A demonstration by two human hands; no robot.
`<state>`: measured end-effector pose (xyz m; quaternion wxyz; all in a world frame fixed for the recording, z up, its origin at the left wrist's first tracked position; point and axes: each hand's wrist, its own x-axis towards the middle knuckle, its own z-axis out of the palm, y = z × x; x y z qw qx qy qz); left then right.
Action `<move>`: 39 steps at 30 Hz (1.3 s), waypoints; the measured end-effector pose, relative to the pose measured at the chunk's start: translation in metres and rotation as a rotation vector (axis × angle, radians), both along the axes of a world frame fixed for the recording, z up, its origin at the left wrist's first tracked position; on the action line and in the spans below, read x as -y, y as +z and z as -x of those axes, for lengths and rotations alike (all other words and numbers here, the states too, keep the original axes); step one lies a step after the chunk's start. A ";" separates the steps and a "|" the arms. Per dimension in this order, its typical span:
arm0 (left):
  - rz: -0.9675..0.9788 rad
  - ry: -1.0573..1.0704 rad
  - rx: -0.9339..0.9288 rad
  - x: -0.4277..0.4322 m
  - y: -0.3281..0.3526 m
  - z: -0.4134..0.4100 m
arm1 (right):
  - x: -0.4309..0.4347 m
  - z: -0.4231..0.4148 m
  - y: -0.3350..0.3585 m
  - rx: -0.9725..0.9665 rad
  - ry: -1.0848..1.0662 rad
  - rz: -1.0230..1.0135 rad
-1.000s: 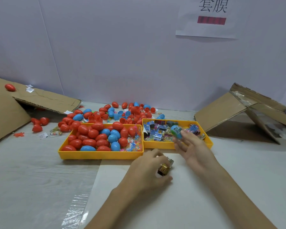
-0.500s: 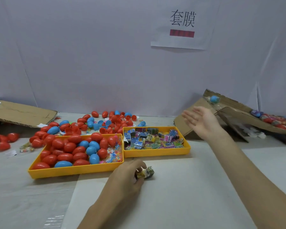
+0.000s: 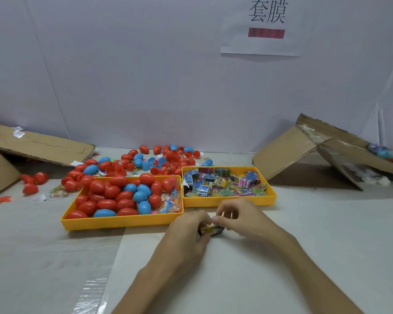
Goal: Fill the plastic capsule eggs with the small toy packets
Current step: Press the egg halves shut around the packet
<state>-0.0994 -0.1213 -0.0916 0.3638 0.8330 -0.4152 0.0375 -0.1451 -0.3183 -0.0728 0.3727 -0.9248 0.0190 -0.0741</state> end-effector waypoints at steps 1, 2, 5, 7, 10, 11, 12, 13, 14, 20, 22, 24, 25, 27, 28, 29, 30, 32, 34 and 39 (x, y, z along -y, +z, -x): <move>0.004 0.003 -0.005 0.000 0.000 0.000 | 0.001 0.001 0.001 -0.024 0.004 -0.032; 0.009 0.004 -0.021 0.000 0.000 -0.001 | 0.002 0.001 0.002 -0.044 0.006 -0.072; 0.009 0.004 -0.048 0.002 -0.002 -0.001 | 0.005 0.001 0.004 -0.085 0.017 -0.105; 0.008 0.001 -0.052 0.003 -0.002 -0.001 | 0.006 0.001 0.003 -0.082 0.023 -0.085; -0.001 -0.006 -0.060 0.003 -0.001 -0.002 | 0.007 0.000 0.001 -0.067 0.064 -0.106; -0.005 -0.009 -0.062 0.003 -0.001 -0.001 | 0.007 -0.001 0.001 -0.063 0.073 -0.120; -0.005 -0.010 -0.063 0.003 -0.001 -0.001 | 0.007 -0.001 0.001 -0.060 0.077 -0.128; -0.001 -0.011 -0.063 0.003 -0.001 -0.001 | 0.007 -0.001 0.001 -0.061 0.078 -0.134; 0.003 -0.011 -0.064 0.003 -0.001 -0.002 | 0.008 -0.002 0.000 -0.064 0.076 -0.142; 0.011 -0.012 -0.068 0.003 -0.001 -0.001 | 0.010 -0.002 0.001 -0.089 0.069 -0.172; 0.004 -0.009 -0.071 0.003 -0.001 -0.002 | 0.011 -0.002 0.001 -0.090 0.066 -0.181; 0.001 -0.005 -0.080 0.003 -0.001 -0.002 | 0.012 -0.002 0.001 -0.090 0.065 -0.191; 0.004 -0.004 -0.083 0.003 -0.001 -0.002 | 0.012 -0.001 0.001 -0.090 0.064 -0.199; 0.007 -0.001 -0.085 0.004 -0.002 -0.002 | 0.013 -0.001 0.002 -0.090 0.060 -0.209; 0.008 0.000 -0.088 0.004 -0.001 -0.002 | 0.013 -0.001 0.003 -0.091 0.057 -0.214; 0.007 0.000 -0.092 0.004 -0.002 -0.002 | 0.014 -0.001 0.003 -0.091 0.054 -0.221; 0.005 0.000 -0.095 0.004 -0.002 -0.003 | 0.014 -0.001 0.003 -0.092 0.052 -0.231; 0.004 0.005 -0.101 0.004 -0.002 -0.003 | 0.015 0.000 0.004 -0.097 0.048 -0.255; 0.010 0.008 -0.107 0.004 -0.003 -0.003 | 0.015 0.000 0.004 -0.105 0.042 -0.285; 0.016 0.010 -0.108 0.004 -0.003 -0.003 | 0.016 0.001 0.007 -0.113 0.028 -0.325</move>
